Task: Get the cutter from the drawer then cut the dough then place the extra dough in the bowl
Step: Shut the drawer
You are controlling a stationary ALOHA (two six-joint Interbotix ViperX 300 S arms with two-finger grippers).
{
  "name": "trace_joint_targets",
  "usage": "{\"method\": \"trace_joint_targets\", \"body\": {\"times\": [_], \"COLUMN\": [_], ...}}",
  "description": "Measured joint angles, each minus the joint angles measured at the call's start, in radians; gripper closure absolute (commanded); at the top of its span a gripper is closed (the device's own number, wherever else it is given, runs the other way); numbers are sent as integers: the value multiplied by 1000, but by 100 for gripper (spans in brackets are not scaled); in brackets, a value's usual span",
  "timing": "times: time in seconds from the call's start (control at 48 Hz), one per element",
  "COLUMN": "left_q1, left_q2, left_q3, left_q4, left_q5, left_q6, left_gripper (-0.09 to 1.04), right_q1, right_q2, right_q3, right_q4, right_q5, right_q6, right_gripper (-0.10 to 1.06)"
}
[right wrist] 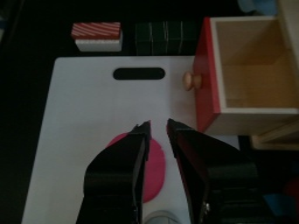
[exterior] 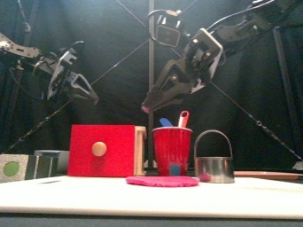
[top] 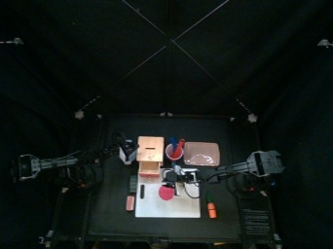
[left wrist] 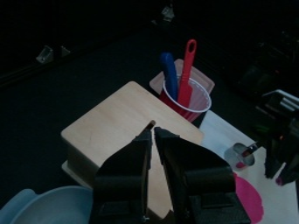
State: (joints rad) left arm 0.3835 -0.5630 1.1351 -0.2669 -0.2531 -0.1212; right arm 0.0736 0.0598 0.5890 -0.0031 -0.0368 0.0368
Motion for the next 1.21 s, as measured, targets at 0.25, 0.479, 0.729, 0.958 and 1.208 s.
{"method": "trace_joint_targets", "body": {"times": [0.25,0.479,0.729,0.958,1.208], "left_q1": [2,18,158,219,244], "left_q2": [0,0,72,245,410], "left_q3": [12,12,-115,-333,-499], "left_q4": [0,28,166,350,514], "left_q5": [0,8,147,310,445], "left_q6": [2,2,3,6,8], "left_gripper": [39,39,40,40,40], "right_q1": [-8,-20,-23,-23,-21], "right_q2": [110,149,169,187,195], "right_q3": [-103,-149,-178,-216,-245], "right_q4": [-52,-75,-77,-81,-84], "right_q5": [55,80,83,112,146], "right_q6": [0,2,2,0,0], "right_gripper": [32,32,32,40,53]}}
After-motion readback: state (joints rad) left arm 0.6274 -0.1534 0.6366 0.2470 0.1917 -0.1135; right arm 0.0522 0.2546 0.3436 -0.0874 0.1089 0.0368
